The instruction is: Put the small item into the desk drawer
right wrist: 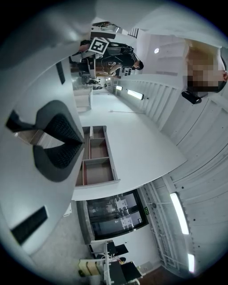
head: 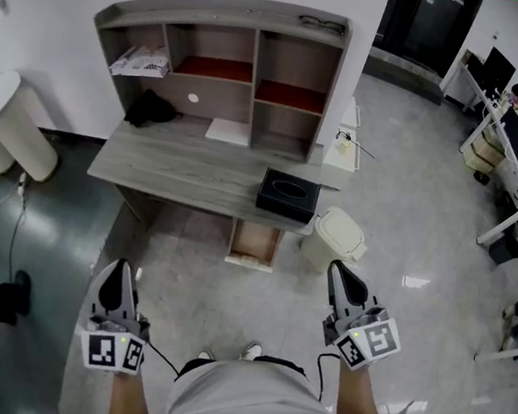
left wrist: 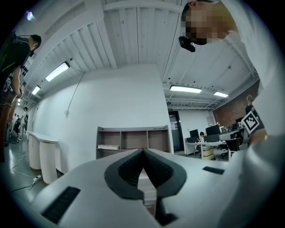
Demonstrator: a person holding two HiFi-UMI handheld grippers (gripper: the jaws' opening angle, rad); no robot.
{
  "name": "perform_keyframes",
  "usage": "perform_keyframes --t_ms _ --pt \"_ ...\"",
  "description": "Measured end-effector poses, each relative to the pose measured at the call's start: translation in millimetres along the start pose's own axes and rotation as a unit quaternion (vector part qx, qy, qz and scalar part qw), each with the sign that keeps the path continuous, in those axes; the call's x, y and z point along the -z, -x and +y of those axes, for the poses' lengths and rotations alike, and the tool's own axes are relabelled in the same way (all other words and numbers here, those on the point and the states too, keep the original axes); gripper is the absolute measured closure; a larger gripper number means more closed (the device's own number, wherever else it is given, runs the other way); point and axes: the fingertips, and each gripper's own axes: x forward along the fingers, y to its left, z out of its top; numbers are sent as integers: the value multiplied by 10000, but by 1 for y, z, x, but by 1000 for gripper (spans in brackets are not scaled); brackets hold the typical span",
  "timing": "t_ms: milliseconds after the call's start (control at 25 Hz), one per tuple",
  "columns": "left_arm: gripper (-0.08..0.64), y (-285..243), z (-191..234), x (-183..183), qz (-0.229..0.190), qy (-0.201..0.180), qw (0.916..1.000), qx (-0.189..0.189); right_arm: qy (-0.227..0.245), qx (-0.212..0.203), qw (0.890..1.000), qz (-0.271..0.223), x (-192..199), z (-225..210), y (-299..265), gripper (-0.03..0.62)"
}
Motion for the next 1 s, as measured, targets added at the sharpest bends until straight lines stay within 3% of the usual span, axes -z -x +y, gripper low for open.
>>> perform_keyframes --t_ms 600,1000 --pt "543 -5 -25 10 157 -73 9998 69 56 -236 9997 65 12 -6 -3 569" --pt "543 -4 -20 16 277 -121 9995 -23 -12 -305 9995 82 20 -6 -12 569"
